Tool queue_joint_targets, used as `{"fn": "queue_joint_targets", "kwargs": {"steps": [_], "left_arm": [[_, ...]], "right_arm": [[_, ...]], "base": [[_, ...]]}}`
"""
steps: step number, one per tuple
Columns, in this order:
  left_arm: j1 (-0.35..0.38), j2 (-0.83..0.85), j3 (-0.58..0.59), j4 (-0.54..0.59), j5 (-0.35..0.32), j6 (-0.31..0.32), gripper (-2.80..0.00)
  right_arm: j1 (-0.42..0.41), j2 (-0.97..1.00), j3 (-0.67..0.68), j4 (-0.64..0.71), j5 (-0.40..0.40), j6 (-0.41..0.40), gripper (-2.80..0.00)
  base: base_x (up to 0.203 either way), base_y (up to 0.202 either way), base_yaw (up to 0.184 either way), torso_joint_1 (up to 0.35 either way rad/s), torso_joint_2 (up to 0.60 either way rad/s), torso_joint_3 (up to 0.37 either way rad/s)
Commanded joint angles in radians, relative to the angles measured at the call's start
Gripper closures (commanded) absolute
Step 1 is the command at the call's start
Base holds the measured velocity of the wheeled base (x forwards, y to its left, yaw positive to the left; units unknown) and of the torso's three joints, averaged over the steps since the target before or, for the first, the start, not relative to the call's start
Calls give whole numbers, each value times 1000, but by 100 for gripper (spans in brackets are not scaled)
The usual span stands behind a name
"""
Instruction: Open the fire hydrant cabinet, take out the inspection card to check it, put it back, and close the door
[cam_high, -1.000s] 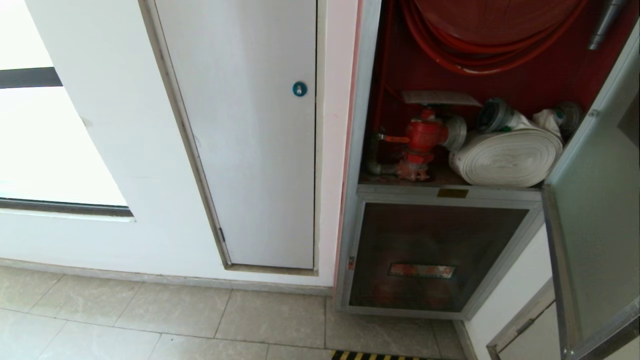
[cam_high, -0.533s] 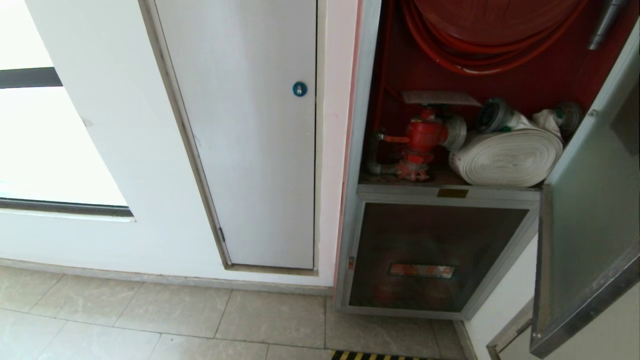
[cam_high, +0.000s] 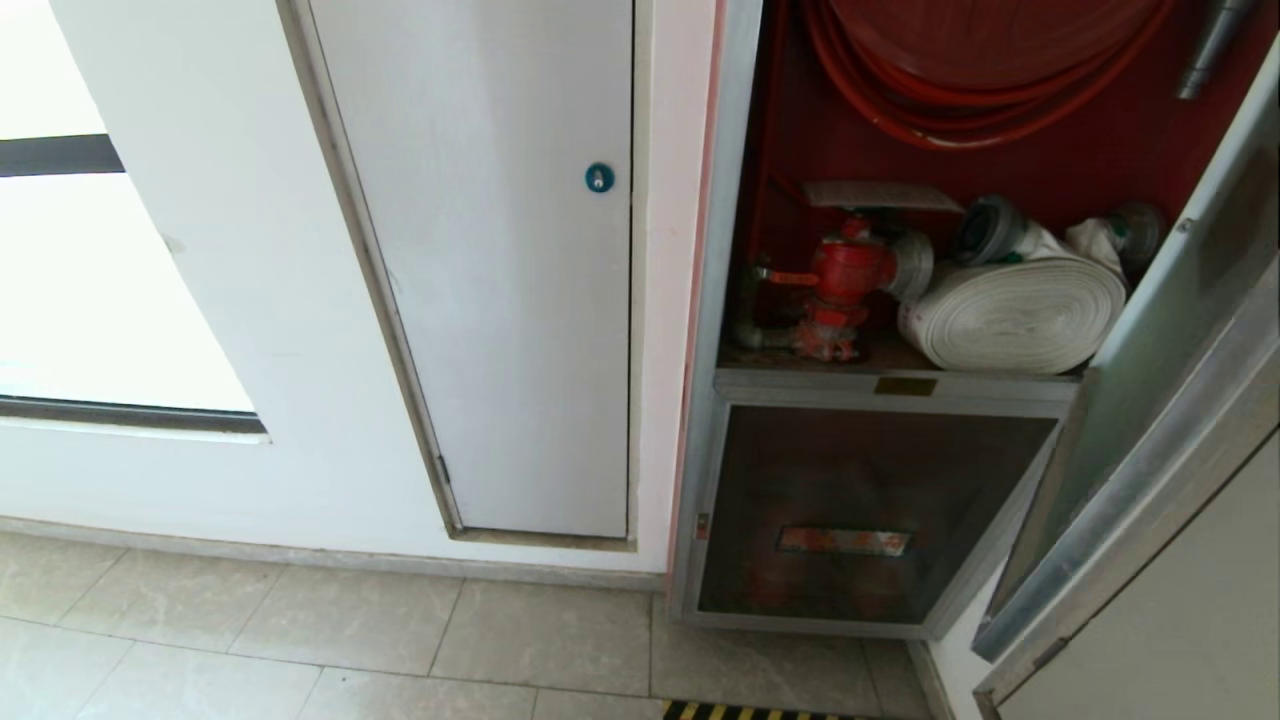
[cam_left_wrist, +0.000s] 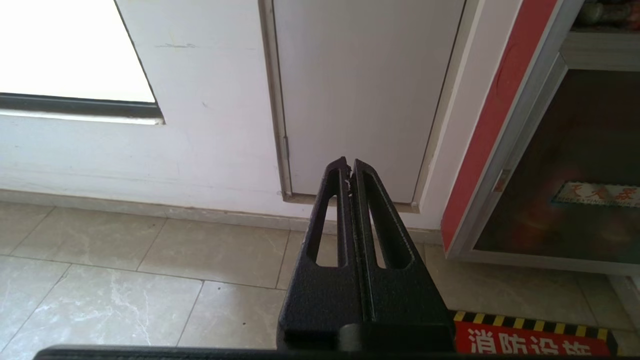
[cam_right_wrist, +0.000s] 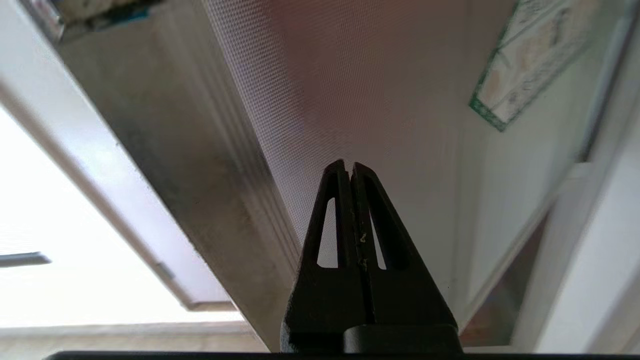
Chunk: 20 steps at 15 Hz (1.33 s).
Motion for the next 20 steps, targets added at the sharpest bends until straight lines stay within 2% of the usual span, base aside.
{"fn": "queue_joint_targets", "kwargs": {"steps": [1,6,12,15,20], "left_arm": [[0,0,18,-2,0,-2,0],[0,0,18,0,0,-1,0],[0,0,18,0,0,0,0],[0,0,18,-2,0,0,0],[0,0,18,0,0,0,0]], "right_arm": [[2,76,-34,-7,24,12,0],[17,249,-94,-133,120,51,0],[81,495,-258,-177,135,59,0],[107,620,-369,-194,135,57,0],[124,826,-641,-198,133,48,0]], "base": [[0,0,0,0,0,0],[0,0,0,0,0,0],[0,0,0,0,0,0],[0,0,0,0,0,0],[0,0,0,0,0,0]]}}
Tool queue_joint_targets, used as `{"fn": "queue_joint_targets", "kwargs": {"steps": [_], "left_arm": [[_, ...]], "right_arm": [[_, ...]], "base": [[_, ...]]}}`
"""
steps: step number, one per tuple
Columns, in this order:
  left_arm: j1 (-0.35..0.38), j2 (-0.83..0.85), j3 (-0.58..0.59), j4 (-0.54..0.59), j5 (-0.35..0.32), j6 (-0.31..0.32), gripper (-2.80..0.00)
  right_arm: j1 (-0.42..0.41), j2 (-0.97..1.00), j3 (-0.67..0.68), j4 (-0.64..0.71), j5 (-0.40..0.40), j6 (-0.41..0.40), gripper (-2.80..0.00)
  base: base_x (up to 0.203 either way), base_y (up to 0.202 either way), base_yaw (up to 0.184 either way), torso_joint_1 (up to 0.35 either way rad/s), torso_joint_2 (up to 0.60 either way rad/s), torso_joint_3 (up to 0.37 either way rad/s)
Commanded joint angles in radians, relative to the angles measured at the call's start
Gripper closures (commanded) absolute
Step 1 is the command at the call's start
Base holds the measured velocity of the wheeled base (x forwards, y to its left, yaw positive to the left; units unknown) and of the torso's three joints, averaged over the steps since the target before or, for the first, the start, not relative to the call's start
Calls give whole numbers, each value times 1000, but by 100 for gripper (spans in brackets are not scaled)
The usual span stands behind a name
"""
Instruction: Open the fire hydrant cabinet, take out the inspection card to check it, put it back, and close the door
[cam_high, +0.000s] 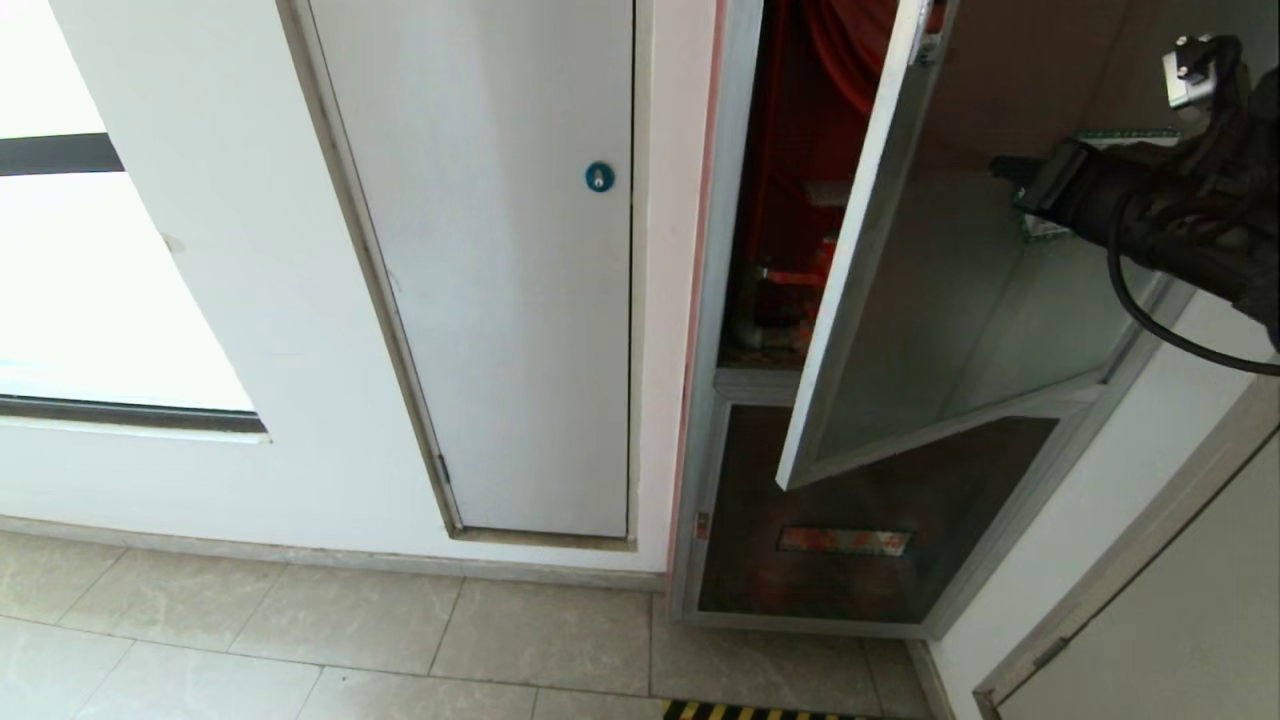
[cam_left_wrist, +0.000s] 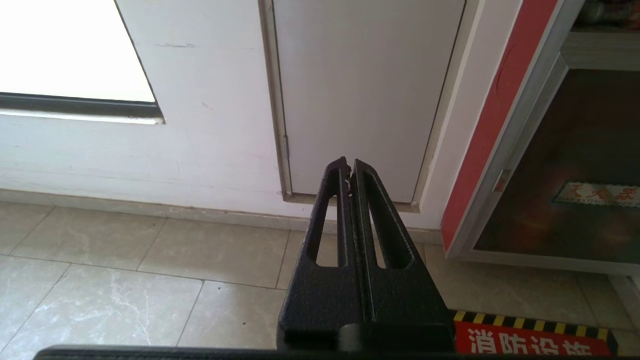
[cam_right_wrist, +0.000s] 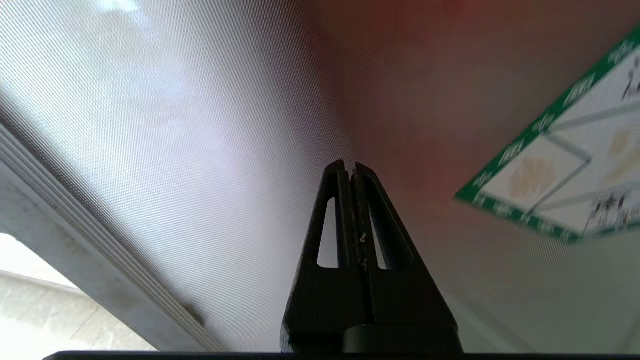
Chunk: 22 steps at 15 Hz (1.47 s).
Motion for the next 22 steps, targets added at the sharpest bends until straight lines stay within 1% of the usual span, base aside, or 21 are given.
{"fn": "queue_joint_targets", "kwargs": {"steps": [1,5,8,12,13,18,20,22], "left_arm": [[0,0,18,-1,0,-1,0],[0,0,18,-1,0,-2,0],[0,0,18,-1,0,0,0],[0,0,18,-1,0,-1,0],[0,0,18,-1,0,-1,0],[0,0,18,-1,0,-1,0],[0,0,18,-1,0,0,0],[0,0,18,0,0,-2,0]], "right_arm": [[3,117,-100,-3,1,0,0],[10,298,-299,1,1,-1,0],[11,396,-436,6,1,-2,0],[11,469,-599,85,1,-3,0],[11,473,-617,110,2,-3,0],[11,463,-610,115,15,-1,0],[10,421,-585,115,13,-1,0],[10,353,-531,116,13,-1,0]], "base": [[0,0,0,0,0,0],[0,0,0,0,0,0],[0,0,0,0,0,0],[0,0,0,0,0,0],[0,0,0,0,0,0],[0,0,0,0,0,0],[0,0,0,0,0,0],[0,0,0,0,0,0]]}}
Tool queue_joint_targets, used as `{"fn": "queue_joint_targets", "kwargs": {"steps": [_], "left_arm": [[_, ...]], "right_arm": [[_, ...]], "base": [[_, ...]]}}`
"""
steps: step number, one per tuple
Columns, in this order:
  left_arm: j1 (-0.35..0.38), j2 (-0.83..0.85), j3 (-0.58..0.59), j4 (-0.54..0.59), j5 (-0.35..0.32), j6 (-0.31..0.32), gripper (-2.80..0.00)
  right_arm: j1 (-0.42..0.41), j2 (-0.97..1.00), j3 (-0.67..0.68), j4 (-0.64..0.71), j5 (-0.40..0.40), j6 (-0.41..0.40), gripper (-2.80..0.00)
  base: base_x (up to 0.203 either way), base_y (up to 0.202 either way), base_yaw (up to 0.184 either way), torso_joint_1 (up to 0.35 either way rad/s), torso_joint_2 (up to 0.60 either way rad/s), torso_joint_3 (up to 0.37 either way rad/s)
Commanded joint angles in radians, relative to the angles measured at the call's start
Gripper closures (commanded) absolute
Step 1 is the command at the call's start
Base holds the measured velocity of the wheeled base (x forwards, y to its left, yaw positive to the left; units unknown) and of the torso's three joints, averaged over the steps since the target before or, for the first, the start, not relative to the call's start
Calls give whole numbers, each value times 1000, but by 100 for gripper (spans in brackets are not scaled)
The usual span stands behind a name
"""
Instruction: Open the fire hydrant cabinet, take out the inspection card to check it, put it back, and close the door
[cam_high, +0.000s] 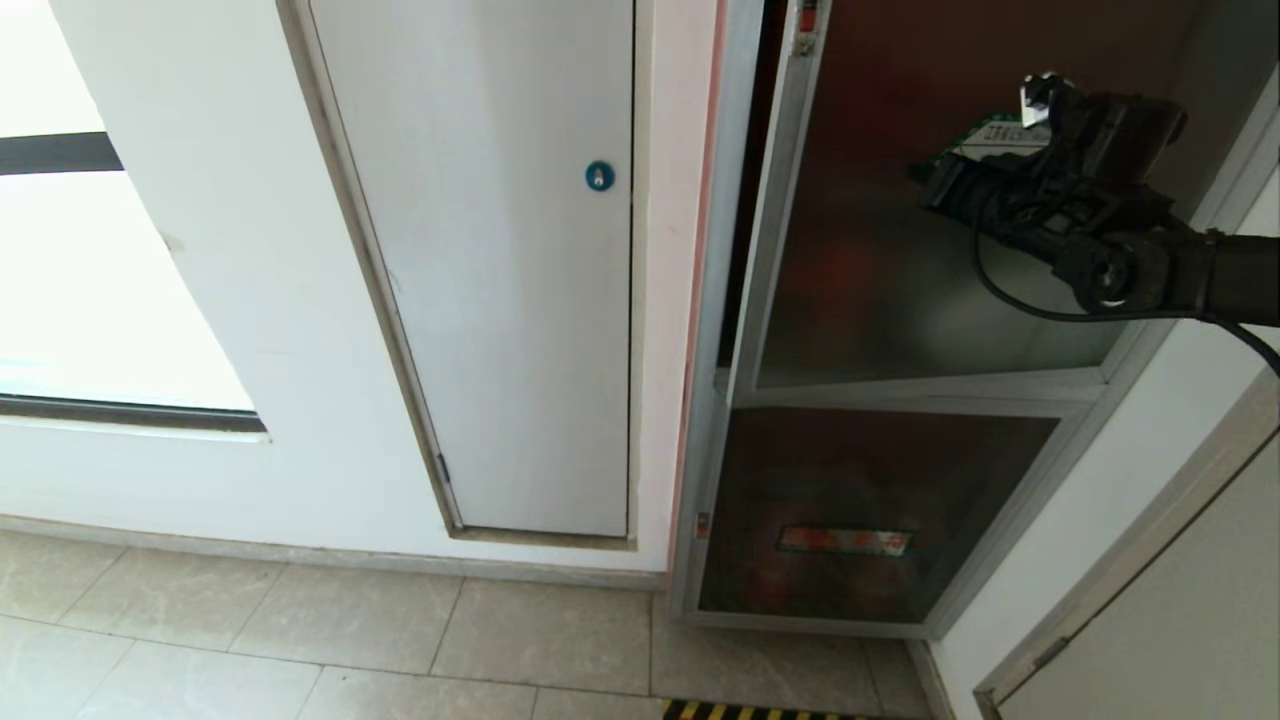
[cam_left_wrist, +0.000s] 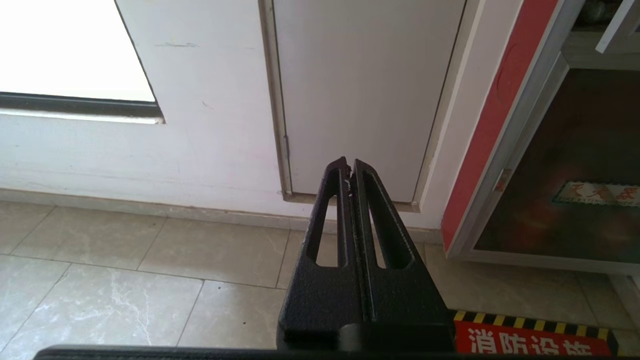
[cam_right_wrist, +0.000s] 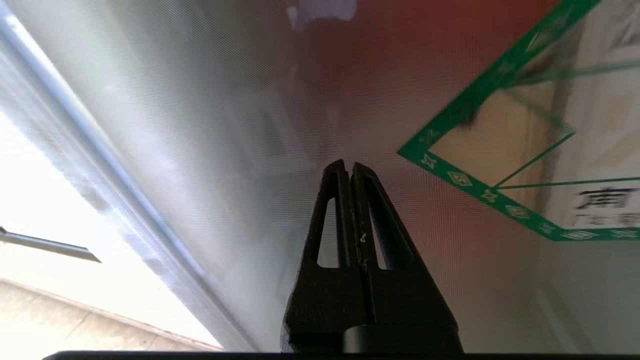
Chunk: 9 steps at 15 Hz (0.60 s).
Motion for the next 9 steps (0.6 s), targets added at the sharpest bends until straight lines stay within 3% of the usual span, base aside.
{"fn": "queue_joint_targets", "kwargs": {"steps": [1,9], "left_arm": [[0,0,18,0,0,0,0],[0,0,18,-1,0,0,0]], "right_arm": [[0,-96,55,-4,1,1,0],[8,-536,453,10,0,1,0]], "base": [[0,0,0,0,0,0],[0,0,0,0,0,0]]}}
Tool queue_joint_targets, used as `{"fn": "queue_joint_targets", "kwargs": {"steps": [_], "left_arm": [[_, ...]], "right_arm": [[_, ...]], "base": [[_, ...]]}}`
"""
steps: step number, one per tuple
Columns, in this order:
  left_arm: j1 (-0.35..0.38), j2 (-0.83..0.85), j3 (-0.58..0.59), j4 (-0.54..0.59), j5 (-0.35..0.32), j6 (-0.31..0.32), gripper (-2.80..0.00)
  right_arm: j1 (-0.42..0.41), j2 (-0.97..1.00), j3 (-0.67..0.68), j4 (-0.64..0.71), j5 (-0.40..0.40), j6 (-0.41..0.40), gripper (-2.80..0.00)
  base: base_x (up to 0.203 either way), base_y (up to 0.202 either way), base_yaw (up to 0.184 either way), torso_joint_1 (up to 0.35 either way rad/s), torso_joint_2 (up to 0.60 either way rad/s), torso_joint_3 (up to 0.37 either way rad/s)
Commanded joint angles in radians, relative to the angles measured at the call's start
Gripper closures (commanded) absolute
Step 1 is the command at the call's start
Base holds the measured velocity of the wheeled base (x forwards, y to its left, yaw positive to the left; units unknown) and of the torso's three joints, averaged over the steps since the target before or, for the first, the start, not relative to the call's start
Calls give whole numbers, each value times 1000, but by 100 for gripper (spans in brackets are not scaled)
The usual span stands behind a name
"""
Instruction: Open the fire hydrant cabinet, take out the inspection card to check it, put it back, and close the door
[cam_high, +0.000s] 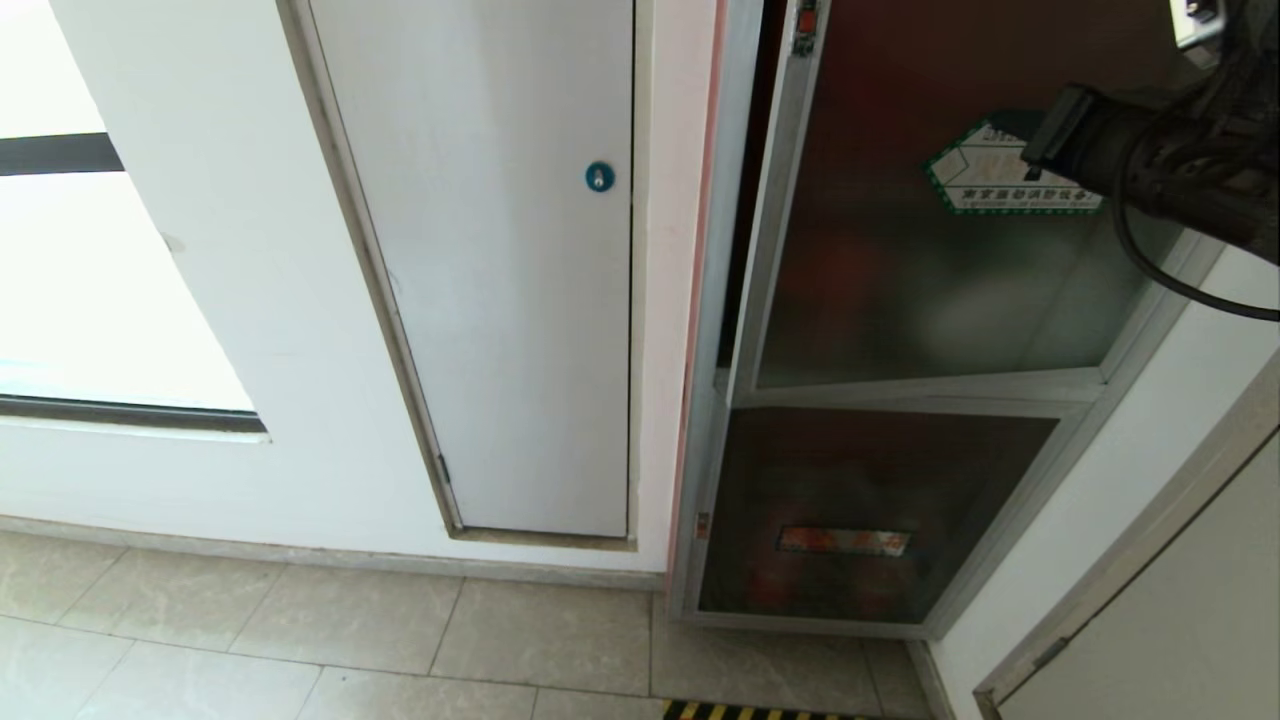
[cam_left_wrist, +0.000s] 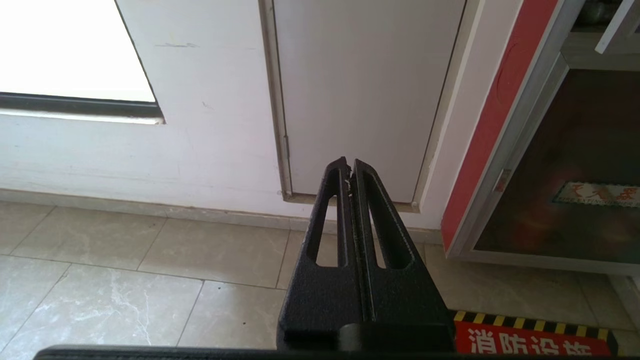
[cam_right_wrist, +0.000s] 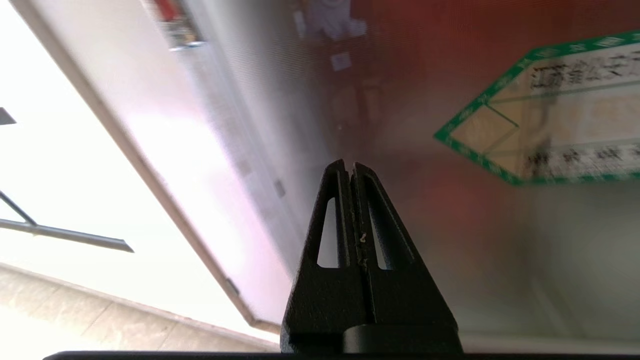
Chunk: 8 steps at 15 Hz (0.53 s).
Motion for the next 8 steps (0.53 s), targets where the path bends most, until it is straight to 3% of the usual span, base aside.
{"fn": "queue_joint_targets", "kwargs": {"steps": [1,8], "left_arm": [[0,0,18,0,0,0,0],[0,0,18,0,0,0,0]], "right_arm": [[1,-169,91,9,-1,2,0],[-1,-567,371,118,-193,-7,0]], "base": [[0,0,0,0,0,0],[0,0,0,0,0,0]]}}
